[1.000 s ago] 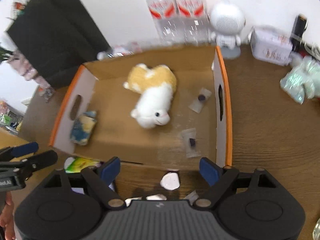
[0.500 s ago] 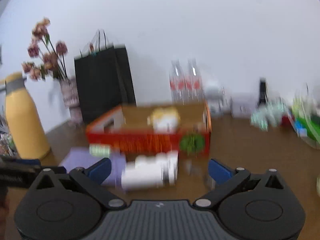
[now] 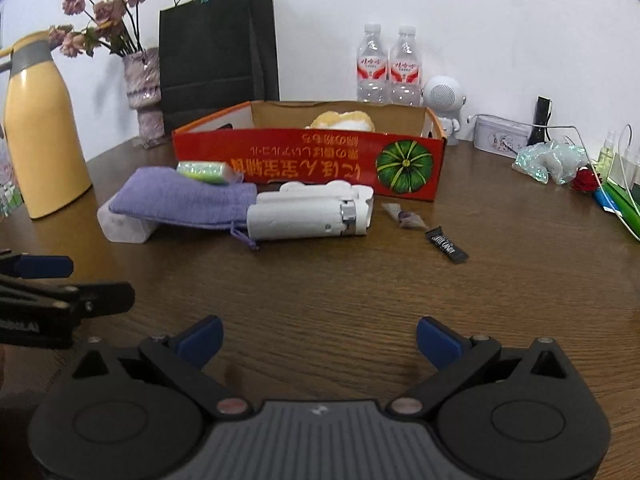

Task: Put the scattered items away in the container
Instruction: 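Move both tools back over the table items, then pinch the purple cloth with the left gripper while the right gripper grasps a clear packet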

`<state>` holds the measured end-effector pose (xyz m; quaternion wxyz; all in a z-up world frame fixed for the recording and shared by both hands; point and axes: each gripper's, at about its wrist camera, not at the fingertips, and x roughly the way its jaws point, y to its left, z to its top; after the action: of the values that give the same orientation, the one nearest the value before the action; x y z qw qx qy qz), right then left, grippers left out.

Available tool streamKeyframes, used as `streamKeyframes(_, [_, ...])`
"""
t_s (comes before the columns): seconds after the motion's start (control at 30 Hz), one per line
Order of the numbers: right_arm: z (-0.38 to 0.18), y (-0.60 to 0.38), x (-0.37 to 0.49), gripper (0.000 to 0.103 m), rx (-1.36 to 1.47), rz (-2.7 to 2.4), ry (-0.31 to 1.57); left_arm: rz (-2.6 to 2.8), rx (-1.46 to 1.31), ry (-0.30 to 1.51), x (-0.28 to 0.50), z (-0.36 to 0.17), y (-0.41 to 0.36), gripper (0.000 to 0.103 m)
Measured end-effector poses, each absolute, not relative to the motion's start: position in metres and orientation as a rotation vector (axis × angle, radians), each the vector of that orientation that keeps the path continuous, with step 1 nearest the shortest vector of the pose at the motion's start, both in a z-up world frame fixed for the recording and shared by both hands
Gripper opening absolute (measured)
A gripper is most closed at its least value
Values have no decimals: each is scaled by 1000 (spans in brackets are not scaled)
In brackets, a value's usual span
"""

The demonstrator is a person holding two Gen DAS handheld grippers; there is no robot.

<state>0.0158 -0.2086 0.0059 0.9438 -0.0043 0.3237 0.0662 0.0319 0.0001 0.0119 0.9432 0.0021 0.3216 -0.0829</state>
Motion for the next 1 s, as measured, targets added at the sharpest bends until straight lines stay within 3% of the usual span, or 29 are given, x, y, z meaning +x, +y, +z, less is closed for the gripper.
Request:
streamKeyframes(0.2, [0,-209,25,103,-11,131,695,-176,28,675,35,6,-3,103])
streamKeyframes(0.37, [26,-224,46,101,-50,125,575,-233,2,542,56,47,20,103])
streamKeyframes(0.6, [36,-257,121,77,-68,77,603,-187,-39,700,141,64,35,99])
streamKeyframes(0.7, [28,-256,136,70,-100,99,652,-209,-23,716,148,59,28,76])
streamKeyframes(0.8, [19,-254,143,59,-116,138,675,-201,-26,685,148,53,24,70])
streamKeyframes(0.87, [14,-250,147,54,-133,147,689,-190,-14,670,145,52,22,50])
streamKeyframes(0.9, [12,-248,150,46,-141,158,695,-190,1,665,144,52,20,31])
streamKeyframes(1.0, [9,-248,153,28,-99,184,702,-198,32,649,139,51,16,20])
